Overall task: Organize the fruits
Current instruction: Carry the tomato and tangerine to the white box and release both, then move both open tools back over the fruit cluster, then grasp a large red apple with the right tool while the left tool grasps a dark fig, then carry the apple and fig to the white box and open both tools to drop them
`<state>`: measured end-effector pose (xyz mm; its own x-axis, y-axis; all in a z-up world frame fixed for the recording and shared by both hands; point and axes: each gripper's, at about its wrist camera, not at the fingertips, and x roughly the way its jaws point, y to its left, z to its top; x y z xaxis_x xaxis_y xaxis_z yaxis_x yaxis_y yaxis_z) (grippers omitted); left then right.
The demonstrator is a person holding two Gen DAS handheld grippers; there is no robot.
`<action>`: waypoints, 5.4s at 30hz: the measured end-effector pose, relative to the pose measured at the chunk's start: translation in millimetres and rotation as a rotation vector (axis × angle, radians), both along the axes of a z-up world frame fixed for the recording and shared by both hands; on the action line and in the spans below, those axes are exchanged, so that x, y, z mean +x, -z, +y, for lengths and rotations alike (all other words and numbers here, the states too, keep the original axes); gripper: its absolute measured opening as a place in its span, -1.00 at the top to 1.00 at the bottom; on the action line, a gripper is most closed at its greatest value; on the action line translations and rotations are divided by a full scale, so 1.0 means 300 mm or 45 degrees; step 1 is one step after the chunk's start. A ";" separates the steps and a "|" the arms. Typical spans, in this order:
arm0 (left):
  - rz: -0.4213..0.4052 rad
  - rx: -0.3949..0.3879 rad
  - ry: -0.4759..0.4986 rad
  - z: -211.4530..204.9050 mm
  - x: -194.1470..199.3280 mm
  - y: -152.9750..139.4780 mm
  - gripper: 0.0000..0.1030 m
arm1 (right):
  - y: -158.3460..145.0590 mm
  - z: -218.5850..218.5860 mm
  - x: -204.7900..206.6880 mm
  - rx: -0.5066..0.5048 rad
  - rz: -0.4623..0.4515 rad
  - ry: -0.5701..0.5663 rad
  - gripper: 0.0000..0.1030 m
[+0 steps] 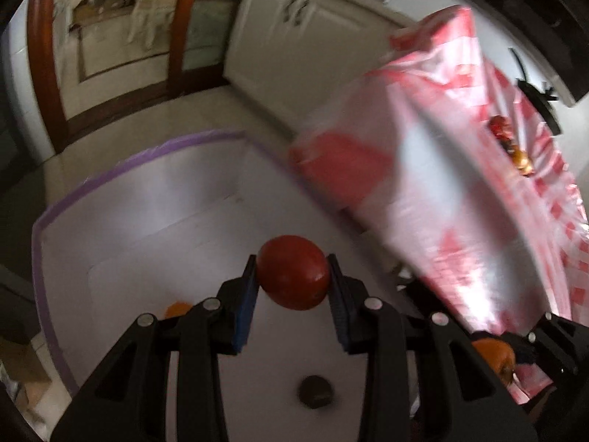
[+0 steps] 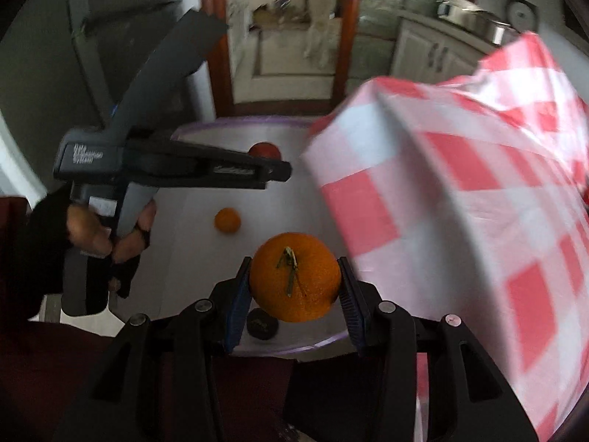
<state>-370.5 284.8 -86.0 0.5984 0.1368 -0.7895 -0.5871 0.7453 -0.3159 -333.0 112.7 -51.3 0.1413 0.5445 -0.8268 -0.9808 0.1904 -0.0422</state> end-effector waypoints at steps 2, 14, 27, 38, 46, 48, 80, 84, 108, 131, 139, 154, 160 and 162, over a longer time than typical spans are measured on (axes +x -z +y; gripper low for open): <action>0.039 -0.015 -0.029 0.022 -0.012 0.031 0.29 | 0.052 0.040 -0.021 -0.056 -0.009 -0.032 0.14; 0.248 -0.059 -0.168 0.106 -0.053 0.179 0.29 | 0.258 0.120 0.006 -0.267 0.037 -0.040 0.14; 0.234 -0.019 -0.231 0.107 -0.060 0.147 -0.67 | 0.281 0.131 -0.072 -0.273 -0.035 -0.078 -0.59; 0.186 -0.067 -0.284 0.134 -0.073 0.138 -0.85 | 0.215 0.113 -0.022 -0.211 -0.032 -0.095 -0.64; 0.098 0.011 -0.334 0.142 -0.090 0.030 -0.85 | 0.042 0.042 -0.034 -0.021 0.009 -0.138 -0.64; 0.054 0.086 -0.349 0.136 -0.092 -0.042 -0.85 | -0.043 0.003 -0.013 0.083 0.050 -0.116 -0.65; -0.124 0.181 0.715 -0.685 1.306 -0.357 -0.97 | -0.206 -1.026 1.258 0.530 0.221 1.570 -0.69; -0.132 0.092 0.770 -0.689 1.343 -0.338 -0.97 | -0.188 -1.035 1.422 0.544 0.220 1.581 -0.69; -0.245 0.012 0.698 -0.640 1.303 -0.339 -0.97 | -0.164 -0.802 2.044 0.217 0.313 1.635 -0.38; -0.083 0.083 0.714 -0.690 1.358 -0.314 -0.97 | -0.135 -1.079 1.491 0.441 0.238 1.612 -0.19; 0.067 0.331 0.814 -0.769 1.611 -0.303 -0.60 | -0.135 -1.119 1.483 0.522 0.295 1.612 -0.20; -0.109 0.316 0.806 -0.787 1.551 -0.351 0.15 | -0.133 -1.126 1.481 0.544 0.307 1.619 -0.20; -0.187 0.192 0.681 -0.737 1.450 -0.349 0.15 | -0.134 -1.128 1.480 0.557 0.316 1.620 -0.20; -0.194 0.199 0.658 -0.738 1.404 -0.353 0.15 | -0.134 -1.127 1.479 0.561 0.318 1.621 -0.19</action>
